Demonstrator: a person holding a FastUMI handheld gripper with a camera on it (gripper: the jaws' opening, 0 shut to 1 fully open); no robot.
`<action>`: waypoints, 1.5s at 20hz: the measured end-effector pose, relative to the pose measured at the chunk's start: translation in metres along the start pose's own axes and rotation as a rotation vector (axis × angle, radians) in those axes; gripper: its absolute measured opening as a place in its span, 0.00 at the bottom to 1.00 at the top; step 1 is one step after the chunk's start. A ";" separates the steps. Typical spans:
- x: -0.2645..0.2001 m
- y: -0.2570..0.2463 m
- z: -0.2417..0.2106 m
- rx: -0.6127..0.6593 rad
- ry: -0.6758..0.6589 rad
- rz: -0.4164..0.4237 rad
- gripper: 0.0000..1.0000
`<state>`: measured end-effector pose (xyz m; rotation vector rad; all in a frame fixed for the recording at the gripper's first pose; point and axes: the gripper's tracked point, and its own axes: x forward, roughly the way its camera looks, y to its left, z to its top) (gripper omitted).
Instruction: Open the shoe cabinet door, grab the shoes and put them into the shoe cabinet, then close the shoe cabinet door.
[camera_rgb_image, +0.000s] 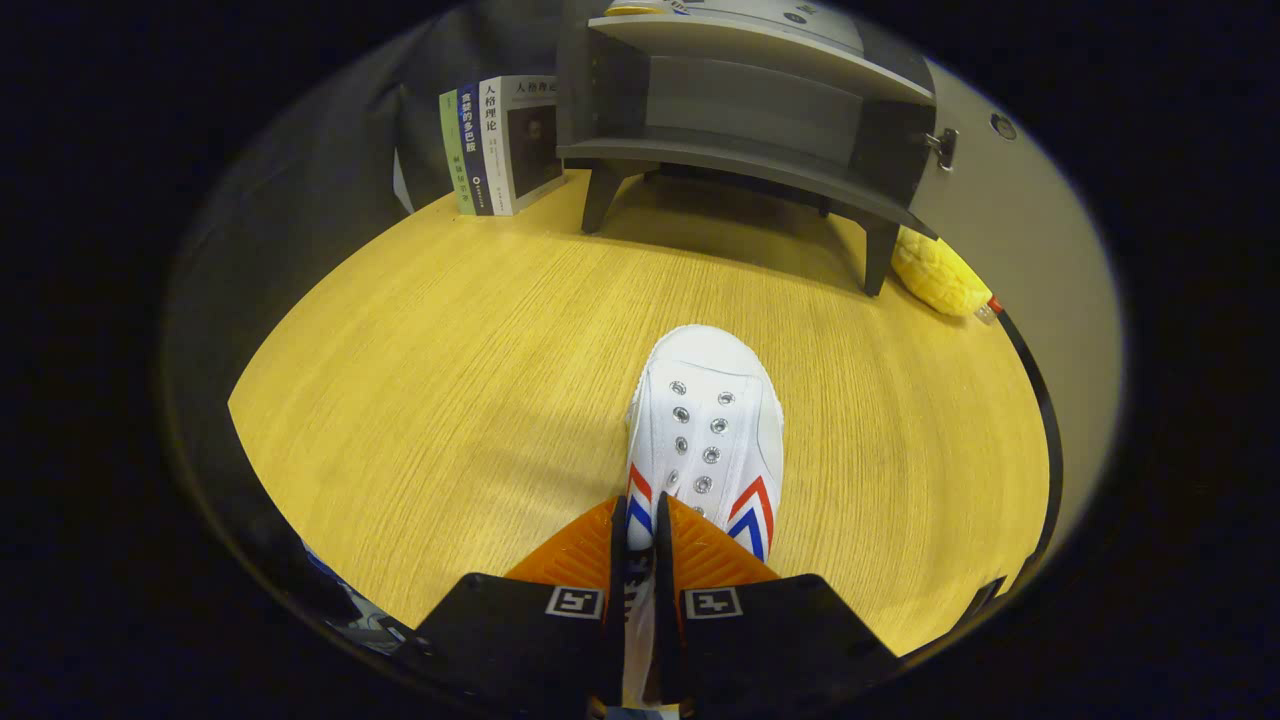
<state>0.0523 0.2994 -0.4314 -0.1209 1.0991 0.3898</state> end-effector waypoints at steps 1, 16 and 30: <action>0.001 0.000 0.000 0.023 -0.003 0.009 0.11; -0.080 -0.011 0.094 0.188 -0.187 0.137 0.02; -0.170 -0.035 0.278 0.175 -0.526 0.162 0.02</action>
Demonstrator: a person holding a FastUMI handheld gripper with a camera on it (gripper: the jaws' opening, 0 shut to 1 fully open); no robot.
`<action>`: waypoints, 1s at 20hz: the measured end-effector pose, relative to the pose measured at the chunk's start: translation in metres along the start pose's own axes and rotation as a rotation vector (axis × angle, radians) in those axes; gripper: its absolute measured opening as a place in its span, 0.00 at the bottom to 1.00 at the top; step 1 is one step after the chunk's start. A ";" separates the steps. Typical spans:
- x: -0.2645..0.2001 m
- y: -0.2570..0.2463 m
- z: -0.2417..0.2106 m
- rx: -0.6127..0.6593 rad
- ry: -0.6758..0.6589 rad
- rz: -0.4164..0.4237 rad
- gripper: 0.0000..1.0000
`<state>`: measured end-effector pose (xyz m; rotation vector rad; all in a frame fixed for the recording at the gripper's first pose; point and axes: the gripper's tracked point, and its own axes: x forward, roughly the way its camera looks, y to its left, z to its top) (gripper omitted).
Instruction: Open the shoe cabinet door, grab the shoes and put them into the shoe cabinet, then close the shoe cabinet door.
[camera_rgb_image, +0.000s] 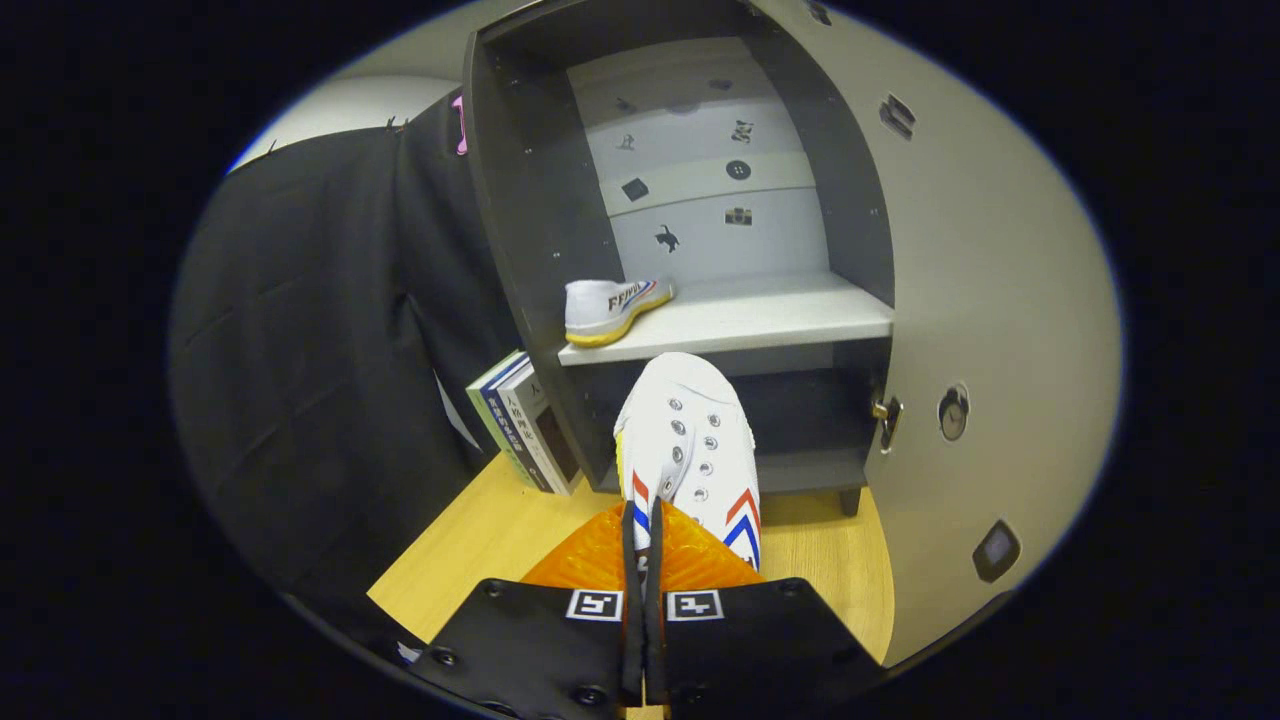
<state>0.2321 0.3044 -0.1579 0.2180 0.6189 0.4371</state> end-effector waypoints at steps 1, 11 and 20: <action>0.004 0.001 0.013 0.002 -0.020 0.000 0.02; 0.074 -0.007 0.119 0.032 -0.146 -0.034 0.02; 0.153 -0.030 0.174 0.076 -0.192 -0.101 0.02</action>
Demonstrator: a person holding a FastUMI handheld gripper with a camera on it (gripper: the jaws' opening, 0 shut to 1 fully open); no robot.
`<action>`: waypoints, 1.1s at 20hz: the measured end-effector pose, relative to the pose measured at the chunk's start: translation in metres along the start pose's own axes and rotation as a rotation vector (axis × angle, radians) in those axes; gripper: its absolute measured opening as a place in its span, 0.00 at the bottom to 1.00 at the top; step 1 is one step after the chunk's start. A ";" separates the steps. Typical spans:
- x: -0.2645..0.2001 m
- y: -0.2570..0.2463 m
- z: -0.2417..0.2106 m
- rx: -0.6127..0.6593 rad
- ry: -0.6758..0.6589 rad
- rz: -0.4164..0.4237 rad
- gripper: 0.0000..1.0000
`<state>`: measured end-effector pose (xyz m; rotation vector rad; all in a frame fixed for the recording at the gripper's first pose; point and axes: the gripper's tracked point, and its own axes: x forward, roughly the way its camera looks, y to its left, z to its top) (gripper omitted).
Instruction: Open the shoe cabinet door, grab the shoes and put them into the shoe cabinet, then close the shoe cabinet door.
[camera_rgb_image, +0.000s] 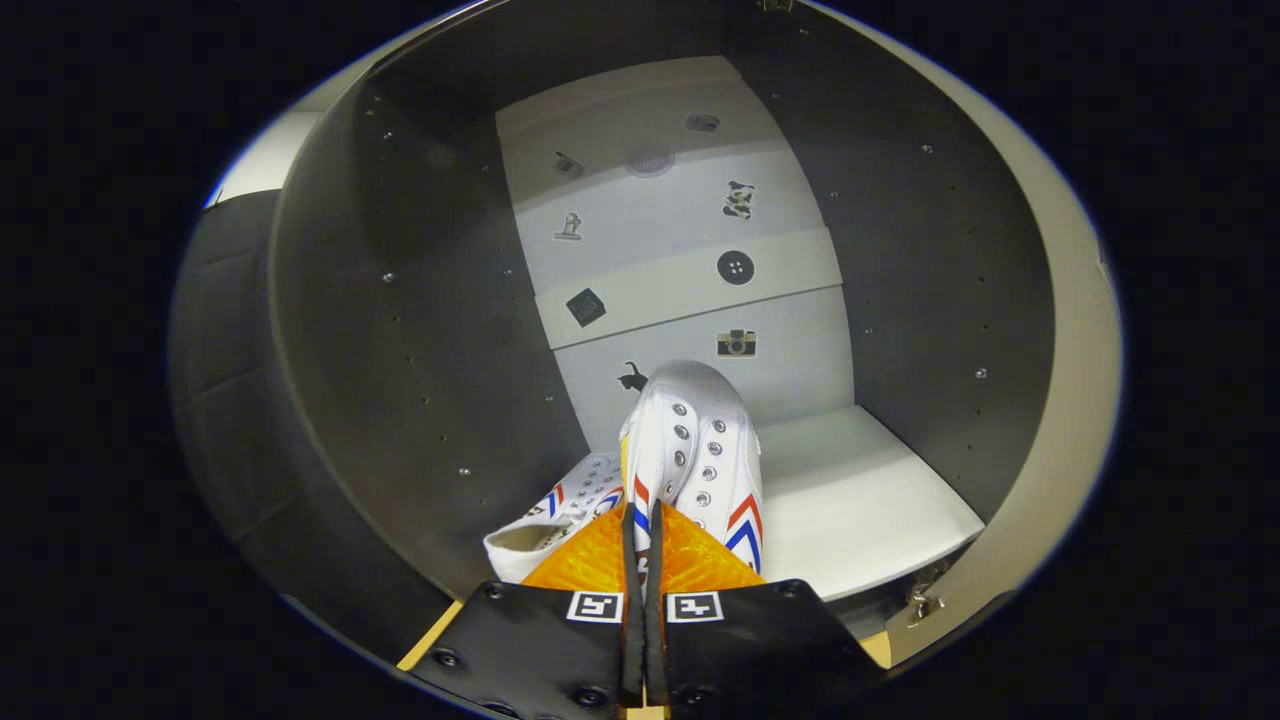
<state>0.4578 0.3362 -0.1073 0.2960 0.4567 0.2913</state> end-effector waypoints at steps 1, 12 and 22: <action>0.007 -0.002 -0.001 -0.002 0.002 -0.009 0.02; 0.068 -0.008 -0.013 -0.028 0.054 -0.053 0.02; -0.024 0.044 0.031 -0.184 -0.098 0.028 0.99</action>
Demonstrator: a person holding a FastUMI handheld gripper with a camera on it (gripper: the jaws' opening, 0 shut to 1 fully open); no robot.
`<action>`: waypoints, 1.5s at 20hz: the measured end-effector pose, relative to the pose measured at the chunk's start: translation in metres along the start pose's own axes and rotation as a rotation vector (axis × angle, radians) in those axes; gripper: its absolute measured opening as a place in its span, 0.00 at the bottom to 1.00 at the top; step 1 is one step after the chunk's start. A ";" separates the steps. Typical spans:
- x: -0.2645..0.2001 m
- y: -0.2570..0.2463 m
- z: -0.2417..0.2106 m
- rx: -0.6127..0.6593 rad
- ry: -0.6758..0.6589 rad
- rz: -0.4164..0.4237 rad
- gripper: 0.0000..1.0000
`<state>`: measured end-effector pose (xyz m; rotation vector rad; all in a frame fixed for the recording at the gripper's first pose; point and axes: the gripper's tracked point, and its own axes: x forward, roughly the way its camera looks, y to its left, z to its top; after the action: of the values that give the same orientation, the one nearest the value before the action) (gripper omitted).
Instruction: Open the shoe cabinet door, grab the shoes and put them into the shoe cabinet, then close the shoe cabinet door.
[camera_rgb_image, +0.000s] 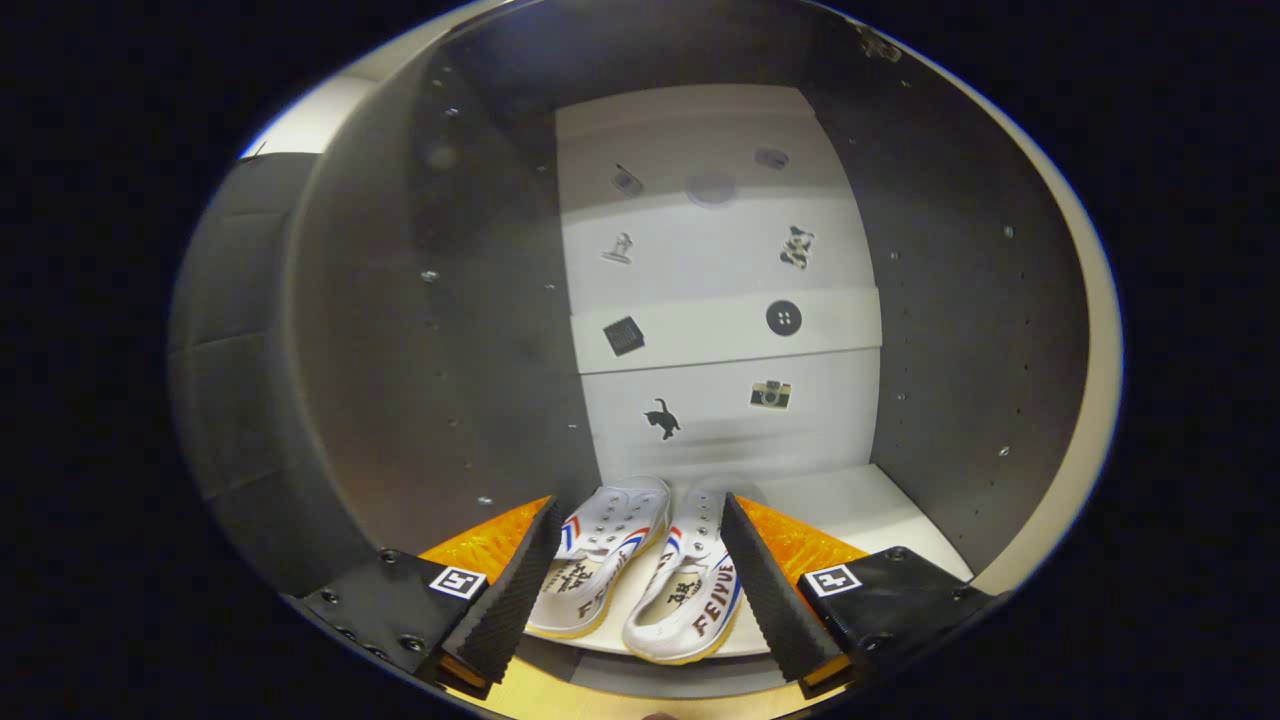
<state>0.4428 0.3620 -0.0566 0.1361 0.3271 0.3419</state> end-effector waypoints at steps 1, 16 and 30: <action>-0.016 0.007 0.006 -0.022 -0.021 0.009 0.99; -0.279 0.044 0.035 -0.076 -0.135 0.142 0.98; -0.456 -0.076 0.056 -0.027 -0.166 0.126 0.97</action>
<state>0.0791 0.1271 0.1143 0.1579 0.1499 0.4564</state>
